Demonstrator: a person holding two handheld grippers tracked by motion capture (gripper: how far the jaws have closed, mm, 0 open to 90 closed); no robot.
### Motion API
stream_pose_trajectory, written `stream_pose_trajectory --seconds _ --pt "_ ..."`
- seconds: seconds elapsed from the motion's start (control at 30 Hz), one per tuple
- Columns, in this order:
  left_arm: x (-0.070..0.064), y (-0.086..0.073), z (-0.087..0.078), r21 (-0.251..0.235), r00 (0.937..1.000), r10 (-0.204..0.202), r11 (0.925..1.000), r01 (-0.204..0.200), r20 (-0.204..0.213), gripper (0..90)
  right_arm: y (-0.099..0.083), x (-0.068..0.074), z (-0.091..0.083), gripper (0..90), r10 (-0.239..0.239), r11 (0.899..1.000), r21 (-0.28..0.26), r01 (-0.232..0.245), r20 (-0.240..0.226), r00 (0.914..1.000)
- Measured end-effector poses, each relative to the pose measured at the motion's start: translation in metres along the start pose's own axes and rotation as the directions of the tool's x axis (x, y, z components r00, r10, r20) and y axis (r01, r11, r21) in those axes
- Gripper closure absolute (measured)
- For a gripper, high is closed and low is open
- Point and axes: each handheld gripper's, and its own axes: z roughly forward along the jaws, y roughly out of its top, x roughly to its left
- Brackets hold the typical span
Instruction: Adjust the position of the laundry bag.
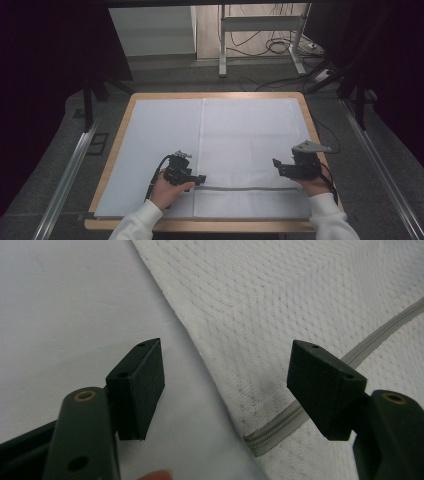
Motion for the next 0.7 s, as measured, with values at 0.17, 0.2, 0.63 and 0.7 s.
stream_pose_trajectory --seconds 0.17,0.2,0.63,0.7 --pt "-0.002 0.000 0.001 0.003 0.9999 0.003 1.0000 -0.003 -0.013 36.3 0.000 0.000 -0.001 18.8 0.001 1.000 -0.003 -0.001 0.001 1.0000" --pt "-0.003 0.001 0.002 0.004 0.9997 0.014 0.9999 -0.014 -0.022 37.1 0.000 0.000 -0.001 18.8 0.001 1.000 -0.005 -0.001 0.002 1.0000" --pt "-0.015 0.004 0.010 -0.006 0.9871 0.103 0.9945 -0.105 -0.122 64.4 0.001 -0.002 -0.002 18.8 0.003 1.000 -0.007 -0.003 0.006 1.0000" --pt "-0.015 0.004 0.011 -0.011 0.9847 0.115 0.9930 -0.118 -0.130 69.0 0.001 -0.002 -0.002 18.8 0.002 1.000 -0.007 -0.002 0.007 1.0000"
